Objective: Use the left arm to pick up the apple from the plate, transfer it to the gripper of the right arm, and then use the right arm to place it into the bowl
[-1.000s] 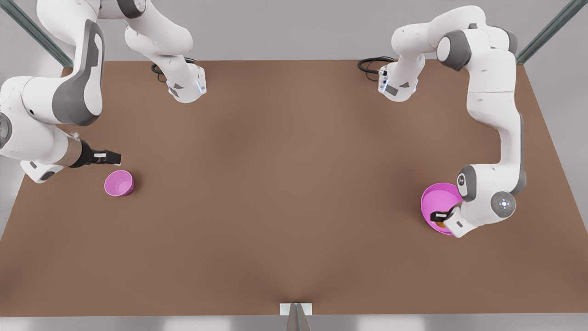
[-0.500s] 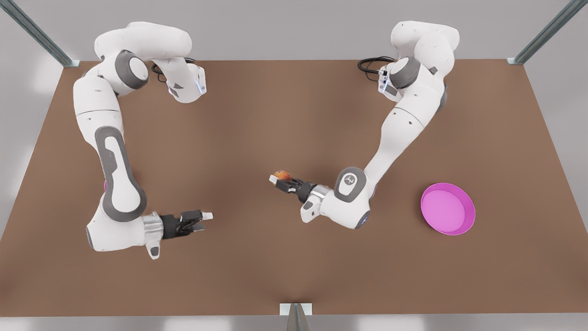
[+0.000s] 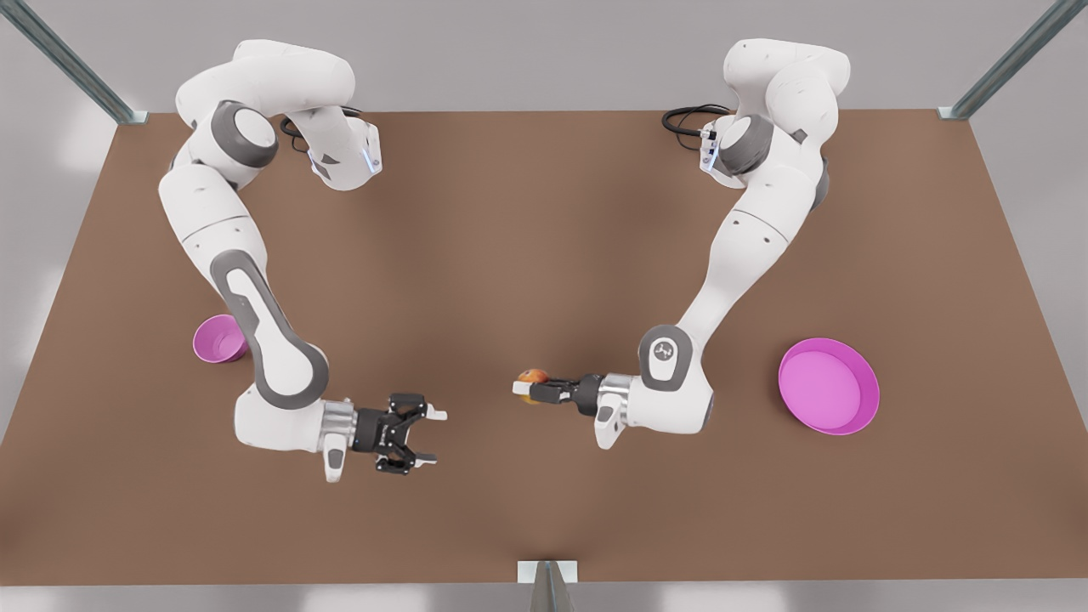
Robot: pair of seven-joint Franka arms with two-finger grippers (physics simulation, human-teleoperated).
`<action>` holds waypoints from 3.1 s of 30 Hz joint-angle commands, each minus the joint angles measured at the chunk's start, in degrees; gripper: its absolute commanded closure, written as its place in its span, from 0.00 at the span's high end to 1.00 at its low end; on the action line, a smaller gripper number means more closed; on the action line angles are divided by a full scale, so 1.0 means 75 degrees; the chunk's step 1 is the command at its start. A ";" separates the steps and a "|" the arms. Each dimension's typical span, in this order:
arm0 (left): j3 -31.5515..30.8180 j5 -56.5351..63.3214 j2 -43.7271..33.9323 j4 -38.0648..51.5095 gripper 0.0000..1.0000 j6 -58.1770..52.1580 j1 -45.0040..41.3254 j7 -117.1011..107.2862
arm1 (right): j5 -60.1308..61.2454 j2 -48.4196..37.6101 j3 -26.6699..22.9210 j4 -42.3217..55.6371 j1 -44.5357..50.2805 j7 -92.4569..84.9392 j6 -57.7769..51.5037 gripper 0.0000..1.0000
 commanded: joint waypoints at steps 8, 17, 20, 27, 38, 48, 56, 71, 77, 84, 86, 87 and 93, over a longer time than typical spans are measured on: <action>-0.0168 -0.0075 0.0027 0.0029 0.68 0.1740 -0.0102 0.2991 | 0.0665 0.0566 0.1061 -0.0307 -0.0188 -0.5223 0.1357 1.00; -0.0168 -0.0415 0.0027 0.0029 0.68 0.1740 -0.0102 0.2651 | 0.0712 0.0906 0.1589 -0.0659 -0.0281 -0.5657 0.1275 1.00; -0.0168 -0.0509 0.0027 0.0017 0.68 0.1740 -0.0102 0.2651 | 0.0712 0.1058 0.1706 -0.0659 -0.0223 -0.5657 0.1275 1.00; -0.0179 -0.0520 0.0027 0.0005 0.68 0.1705 -0.0113 0.2498 | 0.0688 0.1222 0.1964 -0.0600 -0.0106 -0.5727 0.1333 1.00; -0.0179 -0.0520 0.0039 0.0005 0.68 0.1705 -0.0113 0.2498 | 0.0829 0.1410 0.1964 -0.0319 0.0316 -0.5727 0.1591 1.00; -0.0179 -0.0520 0.0039 0.0005 0.68 0.1705 -0.0125 0.2498 | 0.0852 0.1515 0.1964 -0.0026 0.0820 -0.5657 0.1790 1.00; -0.0179 -0.0520 0.0050 0.0005 0.68 0.1716 -0.0149 0.2498 | 0.0852 0.1527 0.1952 0.0232 0.1207 -0.5587 0.2130 1.00; -0.0191 -0.0520 -0.0008 0.0005 1.00 0.1728 -0.0149 0.2463 | 0.0852 0.1504 0.1952 0.0326 0.1172 -0.5563 0.2130 0.57; -0.0191 -0.0438 -0.0160 -0.0018 1.00 0.0639 0.0566 0.2205 | 0.0771 0.1457 0.1964 0.0033 0.0410 -0.5610 0.1556 0.57; -0.0238 0.8205 -0.2105 -0.0018 1.00 -0.4995 0.1727 -0.0173 | -0.0952 0.0827 0.0831 -0.0811 -0.1336 -0.5506 -0.0974 0.57; -0.0191 0.9661 -0.2725 -0.0018 1.00 -0.6157 0.1785 -0.0185 | -0.2542 -0.0733 -0.0706 -0.1303 -0.1184 -0.4499 -0.1747 0.57; -0.0144 1.0223 -0.2995 -0.0018 1.00 -0.6508 0.1785 -0.0185 | -0.3409 -0.1049 -0.0988 -0.1292 -0.1184 -0.4065 -0.2192 0.57; 0.1743 0.7917 -0.6782 -0.3816 1.00 -0.4857 0.1879 -0.0010 | -0.7315 -0.2703 -0.2653 -0.1513 -0.1067 -0.3478 -0.2428 0.57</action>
